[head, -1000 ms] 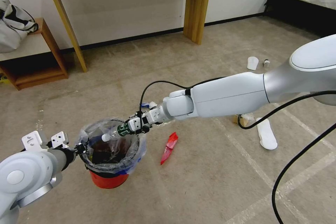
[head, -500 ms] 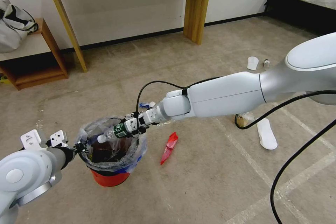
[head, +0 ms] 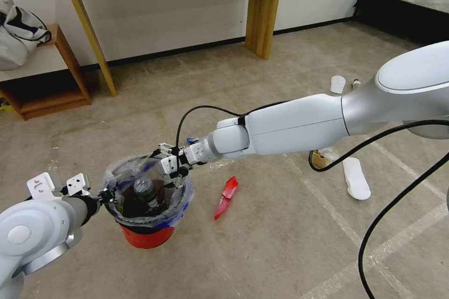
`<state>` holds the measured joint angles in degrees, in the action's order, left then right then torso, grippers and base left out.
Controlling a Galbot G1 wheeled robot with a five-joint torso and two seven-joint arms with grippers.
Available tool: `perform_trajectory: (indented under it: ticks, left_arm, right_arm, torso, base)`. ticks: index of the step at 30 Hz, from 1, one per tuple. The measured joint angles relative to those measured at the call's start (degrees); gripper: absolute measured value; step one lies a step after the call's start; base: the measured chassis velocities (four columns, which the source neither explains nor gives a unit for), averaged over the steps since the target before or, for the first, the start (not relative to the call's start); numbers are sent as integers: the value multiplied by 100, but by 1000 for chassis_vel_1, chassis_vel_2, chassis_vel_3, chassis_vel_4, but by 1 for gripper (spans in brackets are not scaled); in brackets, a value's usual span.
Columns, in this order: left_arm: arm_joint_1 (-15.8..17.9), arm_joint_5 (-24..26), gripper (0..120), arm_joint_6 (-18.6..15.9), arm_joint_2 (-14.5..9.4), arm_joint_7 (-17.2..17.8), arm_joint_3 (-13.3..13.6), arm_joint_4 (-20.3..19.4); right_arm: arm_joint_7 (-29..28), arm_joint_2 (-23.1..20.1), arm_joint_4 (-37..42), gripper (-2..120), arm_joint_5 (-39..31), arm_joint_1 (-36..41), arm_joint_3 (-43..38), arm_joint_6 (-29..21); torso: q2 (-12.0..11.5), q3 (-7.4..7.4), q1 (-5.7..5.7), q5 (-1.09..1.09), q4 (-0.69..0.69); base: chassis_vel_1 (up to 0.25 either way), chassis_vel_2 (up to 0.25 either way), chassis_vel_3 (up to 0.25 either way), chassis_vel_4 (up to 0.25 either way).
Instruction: Pick up the trash bin and place the garbage on the floor into it.
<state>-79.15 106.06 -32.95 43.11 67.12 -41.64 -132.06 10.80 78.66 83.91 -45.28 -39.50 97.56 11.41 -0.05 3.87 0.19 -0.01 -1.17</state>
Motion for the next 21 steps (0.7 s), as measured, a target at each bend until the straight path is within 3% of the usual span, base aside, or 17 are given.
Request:
perform_trajectory:
  ticks: [8,21]
  left_arm:
    - [2,0,4,5,-17,12,0,8]
    - [16,57,4,35,-74,64,2,107]
  right_arm:
    - [-10,7,-33,100,-74,-16,-27,138]
    - [54,-191,133,100,-597,-77,-394,787]
  torso:
    - [0,0,0,0,0]
    - [0,0,0,0,0]
  base:
    - [0,0,0,0]
    - [0,0,0,0]
